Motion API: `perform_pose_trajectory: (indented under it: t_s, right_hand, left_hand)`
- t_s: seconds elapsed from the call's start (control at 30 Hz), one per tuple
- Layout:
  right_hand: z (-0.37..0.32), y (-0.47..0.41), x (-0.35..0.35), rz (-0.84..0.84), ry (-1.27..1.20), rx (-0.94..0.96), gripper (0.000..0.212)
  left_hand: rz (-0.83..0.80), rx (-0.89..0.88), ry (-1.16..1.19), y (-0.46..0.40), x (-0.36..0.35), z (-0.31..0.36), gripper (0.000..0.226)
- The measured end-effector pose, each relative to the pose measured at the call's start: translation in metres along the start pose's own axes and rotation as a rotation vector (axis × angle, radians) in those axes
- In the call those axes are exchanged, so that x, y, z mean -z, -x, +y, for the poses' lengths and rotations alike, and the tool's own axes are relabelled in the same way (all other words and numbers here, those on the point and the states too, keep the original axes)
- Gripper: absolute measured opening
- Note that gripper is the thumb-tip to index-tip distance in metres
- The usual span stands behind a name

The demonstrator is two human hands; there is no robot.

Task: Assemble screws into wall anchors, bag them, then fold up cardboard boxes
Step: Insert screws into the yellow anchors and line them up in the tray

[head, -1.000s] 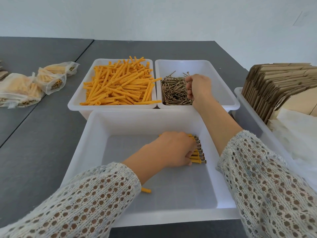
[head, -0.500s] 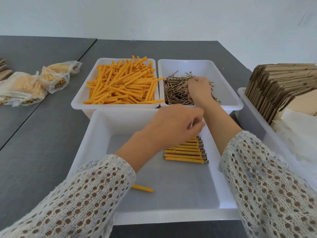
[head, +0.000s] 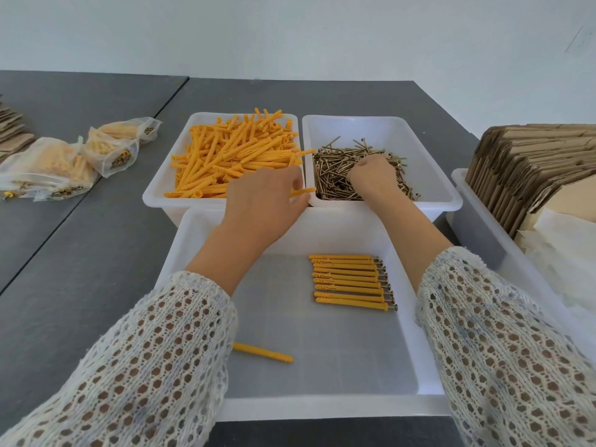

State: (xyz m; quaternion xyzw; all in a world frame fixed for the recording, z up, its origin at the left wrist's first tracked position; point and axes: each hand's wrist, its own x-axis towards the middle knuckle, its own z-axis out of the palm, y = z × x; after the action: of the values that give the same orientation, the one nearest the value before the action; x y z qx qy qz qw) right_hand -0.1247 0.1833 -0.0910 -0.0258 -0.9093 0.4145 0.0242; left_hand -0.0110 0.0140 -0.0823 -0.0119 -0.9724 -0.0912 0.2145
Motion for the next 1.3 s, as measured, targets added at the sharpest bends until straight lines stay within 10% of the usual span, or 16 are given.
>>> perform_pose_trajectory:
  t_s: [0.43,1.3]
  right_hand:
    - [-0.012,0.01,-0.002,-0.252,0.574,-0.054,0.015]
    - [-0.006,0.018,0.001,0.147,0.439,0.101,0.006]
  left_hand:
    - [0.407,0.003,0.307,0.001,0.016,0.006,0.007]
    - [0.175,0.039,0.285,0.0,-0.003,0.005,0.016]
